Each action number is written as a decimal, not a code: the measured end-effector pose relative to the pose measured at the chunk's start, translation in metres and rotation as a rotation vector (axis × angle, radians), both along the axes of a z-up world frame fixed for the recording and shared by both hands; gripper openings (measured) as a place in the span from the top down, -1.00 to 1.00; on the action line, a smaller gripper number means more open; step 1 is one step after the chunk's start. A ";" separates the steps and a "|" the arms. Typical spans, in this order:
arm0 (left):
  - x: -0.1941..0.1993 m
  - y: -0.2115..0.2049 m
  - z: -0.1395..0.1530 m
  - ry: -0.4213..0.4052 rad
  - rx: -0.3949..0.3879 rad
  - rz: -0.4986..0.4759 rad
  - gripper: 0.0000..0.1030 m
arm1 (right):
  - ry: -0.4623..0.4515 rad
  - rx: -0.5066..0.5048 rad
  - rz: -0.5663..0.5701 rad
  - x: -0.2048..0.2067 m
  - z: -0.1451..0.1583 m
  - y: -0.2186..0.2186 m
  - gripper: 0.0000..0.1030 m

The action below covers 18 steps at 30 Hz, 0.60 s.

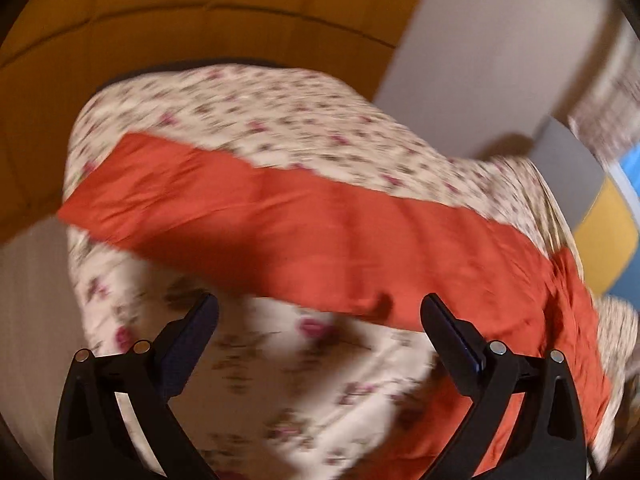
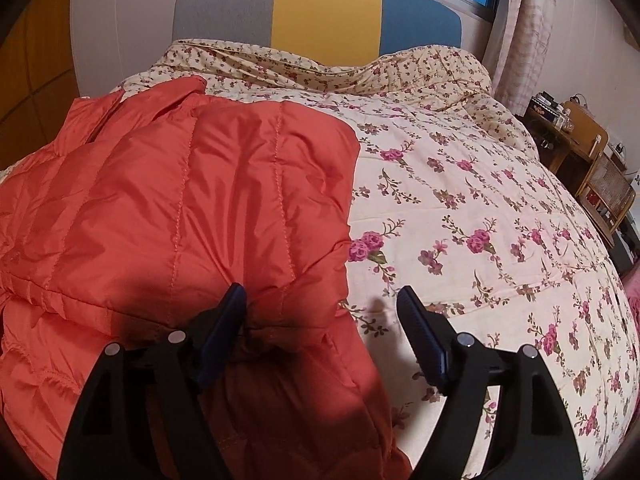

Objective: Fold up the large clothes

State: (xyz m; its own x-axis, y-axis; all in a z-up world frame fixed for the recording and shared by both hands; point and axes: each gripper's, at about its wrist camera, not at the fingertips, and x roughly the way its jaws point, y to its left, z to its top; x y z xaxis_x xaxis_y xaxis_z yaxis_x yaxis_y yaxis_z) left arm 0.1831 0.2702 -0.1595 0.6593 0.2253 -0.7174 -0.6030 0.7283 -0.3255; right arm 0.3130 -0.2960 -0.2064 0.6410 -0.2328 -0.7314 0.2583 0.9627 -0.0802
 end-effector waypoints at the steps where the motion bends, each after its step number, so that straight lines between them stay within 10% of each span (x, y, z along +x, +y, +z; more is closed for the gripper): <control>1: -0.008 0.009 -0.005 -0.004 -0.032 0.035 -0.94 | 0.000 0.001 -0.001 0.000 0.000 0.000 -0.51; 15: -0.041 0.073 -0.035 -0.174 -0.252 0.255 -0.94 | 0.002 -0.003 -0.004 -0.001 0.000 -0.001 -0.55; 18: -0.031 0.083 -0.034 -0.128 -0.212 0.288 -0.52 | 0.005 -0.024 -0.007 0.000 -0.001 0.000 -0.58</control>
